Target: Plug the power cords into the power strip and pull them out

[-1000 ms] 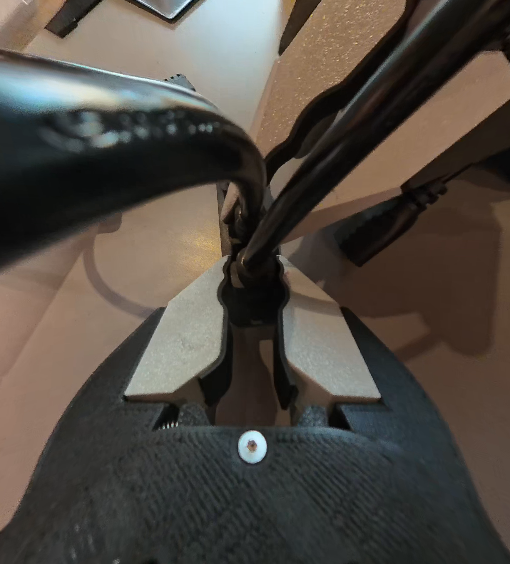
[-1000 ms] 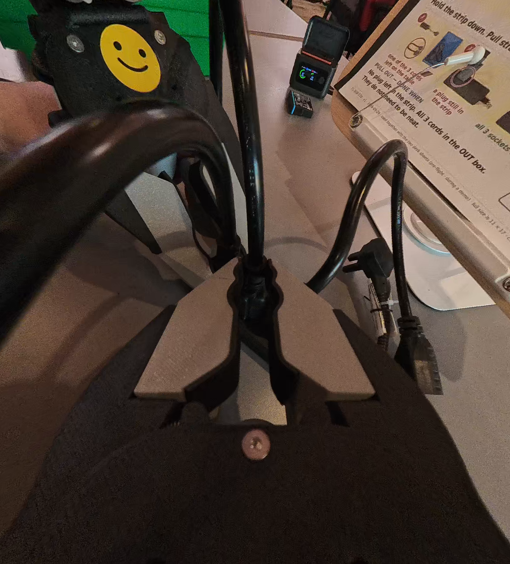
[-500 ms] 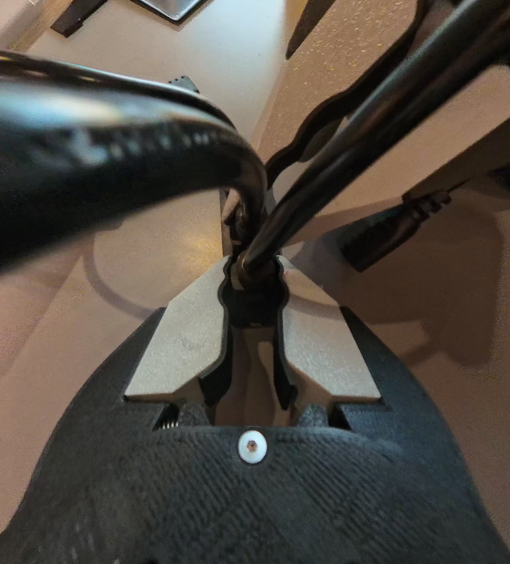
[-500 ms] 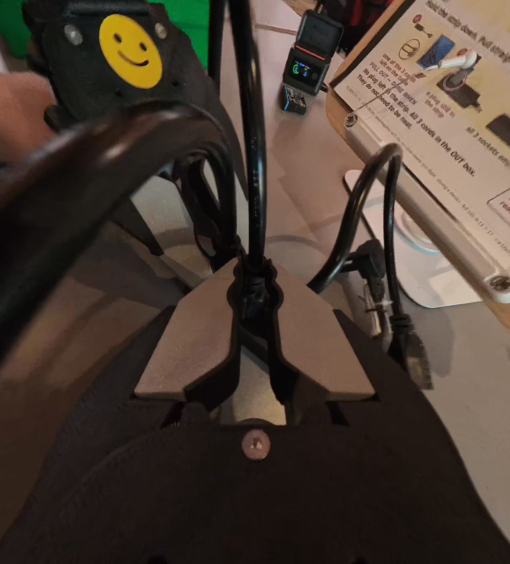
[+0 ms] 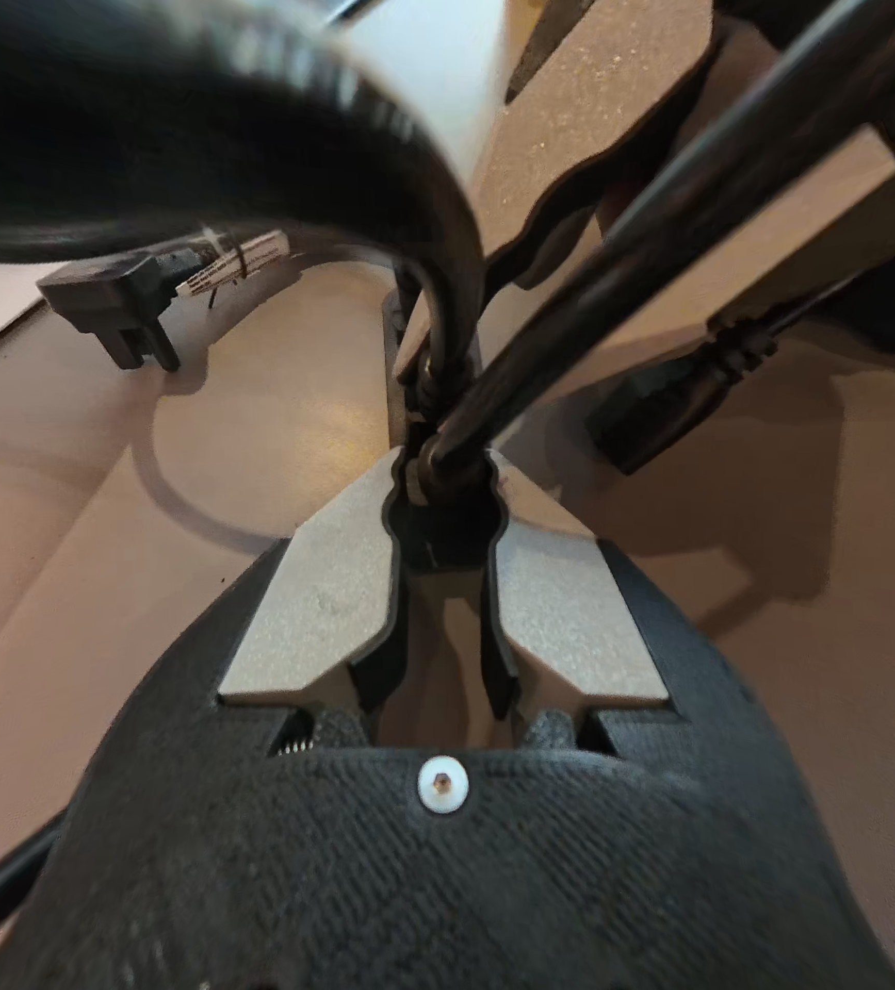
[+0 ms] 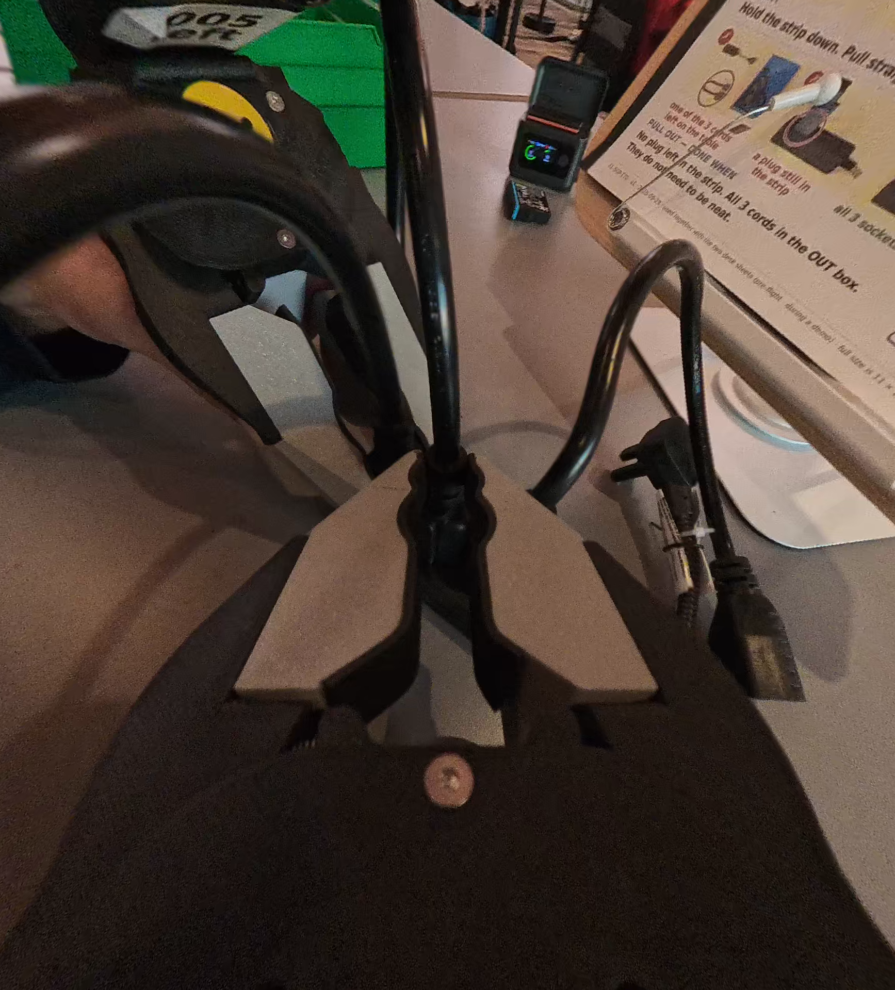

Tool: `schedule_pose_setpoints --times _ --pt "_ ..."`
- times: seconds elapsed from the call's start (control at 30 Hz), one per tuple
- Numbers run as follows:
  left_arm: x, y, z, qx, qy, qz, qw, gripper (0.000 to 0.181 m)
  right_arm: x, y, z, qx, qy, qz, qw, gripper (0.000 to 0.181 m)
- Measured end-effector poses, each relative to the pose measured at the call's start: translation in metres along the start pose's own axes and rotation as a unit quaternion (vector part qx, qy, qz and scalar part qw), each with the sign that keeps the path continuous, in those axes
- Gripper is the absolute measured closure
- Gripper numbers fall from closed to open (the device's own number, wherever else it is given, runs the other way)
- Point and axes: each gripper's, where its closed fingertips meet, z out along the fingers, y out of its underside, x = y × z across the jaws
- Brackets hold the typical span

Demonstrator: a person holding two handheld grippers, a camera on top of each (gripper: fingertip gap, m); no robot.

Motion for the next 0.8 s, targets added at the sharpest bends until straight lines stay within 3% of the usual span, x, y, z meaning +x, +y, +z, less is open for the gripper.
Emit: schedule_pose_setpoints --times 0.13,0.47,0.8 --pt "0.0018 0.0009 0.0004 -0.001 -0.005 0.009 1.000 0.157 -0.0020 0.0003 -0.0011 -0.015 0.026 -0.031 0.999 0.170" --pt "0.0018 0.0026 -0.0038 0.015 0.009 0.008 1.000 0.156 0.0015 -0.0004 -0.0061 0.013 -0.023 0.003 1.000 0.169" --pt "-0.0001 0.0022 -0.0025 0.017 0.008 0.004 1.000 0.156 -0.0025 0.0008 -0.0011 0.006 -0.007 -0.014 1.000 0.169"
